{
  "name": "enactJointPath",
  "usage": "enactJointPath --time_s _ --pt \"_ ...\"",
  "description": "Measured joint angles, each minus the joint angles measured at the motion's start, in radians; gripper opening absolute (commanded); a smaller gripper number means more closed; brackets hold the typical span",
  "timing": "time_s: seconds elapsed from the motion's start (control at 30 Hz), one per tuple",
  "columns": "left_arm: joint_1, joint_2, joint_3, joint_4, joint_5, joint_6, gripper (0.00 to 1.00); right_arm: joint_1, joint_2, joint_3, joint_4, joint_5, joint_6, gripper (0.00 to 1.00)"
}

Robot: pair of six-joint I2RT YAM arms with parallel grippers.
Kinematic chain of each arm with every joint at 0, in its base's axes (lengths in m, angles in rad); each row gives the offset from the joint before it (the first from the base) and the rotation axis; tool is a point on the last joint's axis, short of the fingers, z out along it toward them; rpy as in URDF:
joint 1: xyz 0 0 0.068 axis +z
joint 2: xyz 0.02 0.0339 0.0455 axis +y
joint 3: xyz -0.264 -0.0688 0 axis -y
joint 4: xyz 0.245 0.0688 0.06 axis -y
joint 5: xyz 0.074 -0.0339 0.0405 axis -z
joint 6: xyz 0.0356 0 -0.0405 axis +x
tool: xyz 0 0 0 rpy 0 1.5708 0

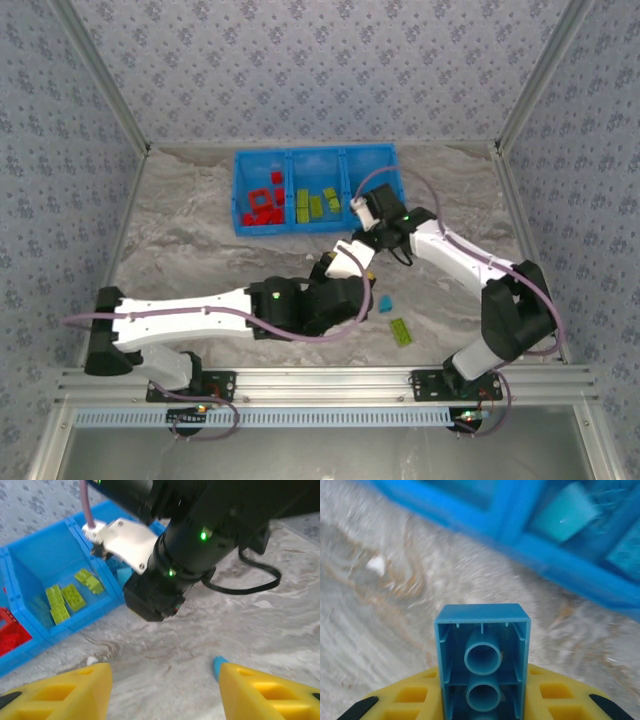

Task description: Sort the legos into containers by color

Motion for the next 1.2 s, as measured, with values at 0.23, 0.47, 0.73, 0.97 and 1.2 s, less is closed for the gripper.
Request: enactJointPath --time_s 0.23,0.47,0.73,0.97,1.2 --pt "0.062 0.080 0.072 0.114 -0.046 0.074 0.62 -0.100 0.166 0.219 0.030 0.019 0.072 0.29" --pt "0.179 0.100 0.117 0.215 0.013 0.117 0.62 -0.132 0.447 0.519 0.021 0.106 0.135 0.27" --pt "0.230 0.143 0.127 0.299 0.063 0.164 0.62 -0.139 0.657 0.775 -0.046 0.264 0.180 0.29" --pt "0.242 0.170 0.127 0.363 0.062 0.194 0.63 -0.152 0.781 0.909 -0.111 0.321 0.208 0.30" --pt "0.243 0.192 0.127 0.393 0.059 0.206 0.63 -0.160 0.877 0.991 -0.173 0.358 0.225 0.39"
